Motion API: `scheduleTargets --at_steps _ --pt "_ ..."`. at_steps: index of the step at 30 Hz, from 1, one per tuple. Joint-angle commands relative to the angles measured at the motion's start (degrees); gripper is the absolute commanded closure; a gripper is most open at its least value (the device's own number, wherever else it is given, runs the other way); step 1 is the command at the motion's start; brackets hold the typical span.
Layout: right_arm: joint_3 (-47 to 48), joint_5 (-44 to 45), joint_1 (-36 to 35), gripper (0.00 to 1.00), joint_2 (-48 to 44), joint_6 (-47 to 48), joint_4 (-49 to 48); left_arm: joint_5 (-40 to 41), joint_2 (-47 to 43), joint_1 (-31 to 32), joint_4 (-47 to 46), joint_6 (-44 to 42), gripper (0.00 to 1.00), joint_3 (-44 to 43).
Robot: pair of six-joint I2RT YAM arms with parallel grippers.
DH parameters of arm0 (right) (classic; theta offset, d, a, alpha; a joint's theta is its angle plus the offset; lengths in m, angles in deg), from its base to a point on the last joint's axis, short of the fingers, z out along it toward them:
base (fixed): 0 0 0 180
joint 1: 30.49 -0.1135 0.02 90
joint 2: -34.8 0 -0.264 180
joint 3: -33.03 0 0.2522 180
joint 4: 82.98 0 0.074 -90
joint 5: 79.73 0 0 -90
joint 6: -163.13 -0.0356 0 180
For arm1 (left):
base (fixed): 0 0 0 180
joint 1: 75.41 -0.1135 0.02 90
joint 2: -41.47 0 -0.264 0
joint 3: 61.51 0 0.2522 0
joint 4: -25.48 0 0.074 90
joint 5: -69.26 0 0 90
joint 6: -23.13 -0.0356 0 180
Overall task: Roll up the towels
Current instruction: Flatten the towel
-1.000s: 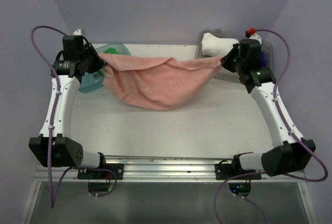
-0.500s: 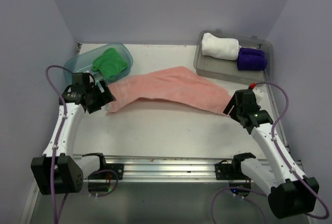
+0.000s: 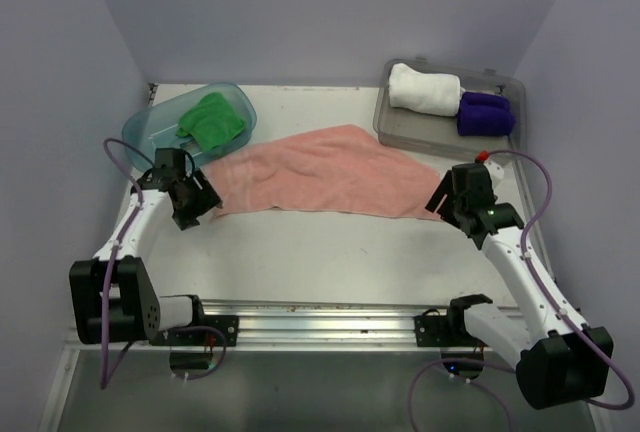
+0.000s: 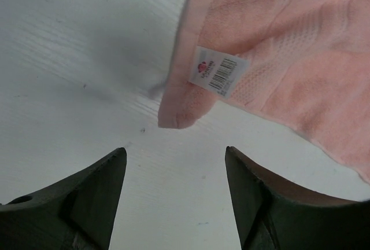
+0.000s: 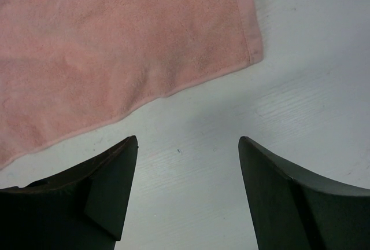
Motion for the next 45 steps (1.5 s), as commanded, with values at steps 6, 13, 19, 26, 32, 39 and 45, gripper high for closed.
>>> scheduleTargets --at_steps 6,13,19,26,32,39,45 --pt "2.15 -2.49 0.07 0.26 0.94 1.15 -2.53 1.45 8.53 -0.34 -16.01 7.09 0.18 4.32" --pt "1.37 -4.94 0.16 0.25 3.92 0.98 -2.89 0.99 16.62 -0.34 -17.79 7.36 0.73 3.01" --pt "-1.71 -10.74 1.47 0.22 10.07 -2.36 -3.15 8.03 7.96 -1.04 -10.05 6.48 1.00 1.42" --pt "-4.79 -14.97 8.41 0.23 10.70 -4.21 -5.35 5.49 -1.82 -6.14 -5.30 4.64 1.00 2.30" --pt "-6.10 -17.51 14.92 0.25 11.48 -2.54 -8.42 3.20 -5.52 -11.15 -3.89 2.79 1.00 3.09" --pt "-11.46 -22.07 14.83 0.32 15.88 -5.52 -17.80 0.04 -4.12 -11.42 -4.15 2.26 1.00 2.56" --pt "-12.78 -21.74 14.31 0.63 20.80 -5.79 -25.53 -0.57 -3.94 -11.33 -4.33 1.91 1.00 2.91"
